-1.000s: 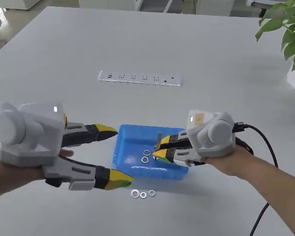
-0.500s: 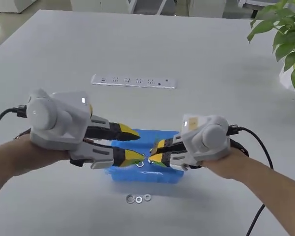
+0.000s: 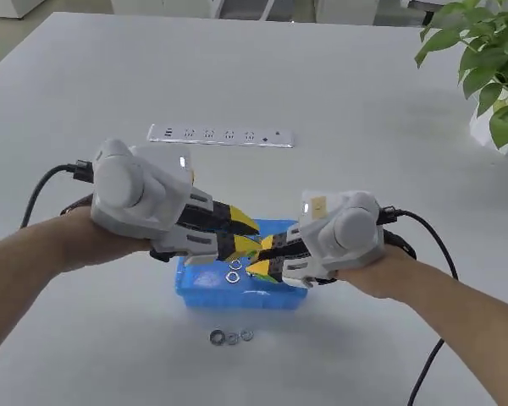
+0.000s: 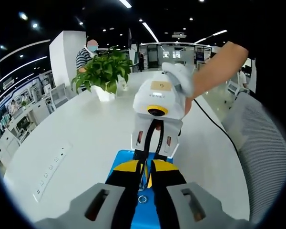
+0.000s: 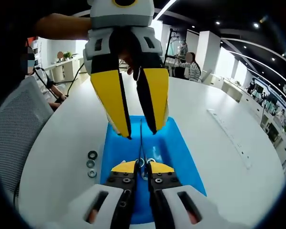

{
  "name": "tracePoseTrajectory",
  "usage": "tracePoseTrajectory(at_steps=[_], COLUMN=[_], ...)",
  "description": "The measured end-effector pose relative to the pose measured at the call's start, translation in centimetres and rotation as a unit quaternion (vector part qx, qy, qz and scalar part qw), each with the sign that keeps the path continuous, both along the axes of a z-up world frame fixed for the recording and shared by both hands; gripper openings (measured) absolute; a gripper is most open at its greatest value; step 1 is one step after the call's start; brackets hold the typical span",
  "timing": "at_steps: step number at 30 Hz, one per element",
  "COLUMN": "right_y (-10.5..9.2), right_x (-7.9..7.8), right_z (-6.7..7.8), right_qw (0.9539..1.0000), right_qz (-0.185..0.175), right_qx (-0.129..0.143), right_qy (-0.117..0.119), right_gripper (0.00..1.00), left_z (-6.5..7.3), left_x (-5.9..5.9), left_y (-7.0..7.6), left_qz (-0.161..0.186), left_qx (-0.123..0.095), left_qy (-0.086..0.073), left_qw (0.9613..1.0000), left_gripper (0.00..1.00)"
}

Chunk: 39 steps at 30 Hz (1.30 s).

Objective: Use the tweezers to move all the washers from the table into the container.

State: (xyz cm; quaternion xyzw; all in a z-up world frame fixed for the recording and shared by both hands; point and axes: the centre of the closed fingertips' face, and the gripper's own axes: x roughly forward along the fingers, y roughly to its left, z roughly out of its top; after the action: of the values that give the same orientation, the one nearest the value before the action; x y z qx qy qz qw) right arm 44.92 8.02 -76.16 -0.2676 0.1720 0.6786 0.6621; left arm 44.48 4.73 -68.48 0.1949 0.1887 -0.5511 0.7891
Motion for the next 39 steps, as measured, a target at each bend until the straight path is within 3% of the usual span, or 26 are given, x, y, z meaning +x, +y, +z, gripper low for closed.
tracePoseTrajectory(at_steps=[2, 6, 9, 24, 36, 39], right_y=[0.0, 0.0, 0.0, 0.0, -0.3, -0.5], right_x=[0.0, -0.1, -0.2, -0.1, -0.2, -0.1], right_z=[0.0, 0.0, 0.0, -0.1, 1.2, 1.6], right_qw=[1.0, 1.0, 1.0, 0.9997, 0.9996, 0.9995], right_qz=[0.001, 0.0, 0.002, 0.001, -0.01, -0.02], right_qx=[-0.001, -0.001, -0.002, -0.017, -0.012, -0.009], right_qy=[-0.001, 0.001, 0.0, -0.015, -0.024, -0.022], right_gripper=[0.09, 0.09, 0.09, 0.13, 0.17, 0.2], left_z=[0.0, -0.1, -0.3, -0.2, 1.3, 1.5], left_x=[0.0, -0.1, -0.3, -0.1, -0.6, -0.7], left_y=[-0.1, -0.1, -0.1, 0.3, 0.0, 0.1], left_qz=[-0.006, -0.011, -0.015, -0.011, -0.007, -0.004], left_qx=[0.002, 0.003, 0.003, 0.007, 0.004, 0.003], left_qy=[0.0, -0.001, 0.008, 0.004, -0.008, -0.003], left_qw=[1.0, 0.9999, 0.9999, 0.9999, 0.9999, 1.0], left_gripper=[0.07, 0.07, 0.07, 0.05, 0.05, 0.05])
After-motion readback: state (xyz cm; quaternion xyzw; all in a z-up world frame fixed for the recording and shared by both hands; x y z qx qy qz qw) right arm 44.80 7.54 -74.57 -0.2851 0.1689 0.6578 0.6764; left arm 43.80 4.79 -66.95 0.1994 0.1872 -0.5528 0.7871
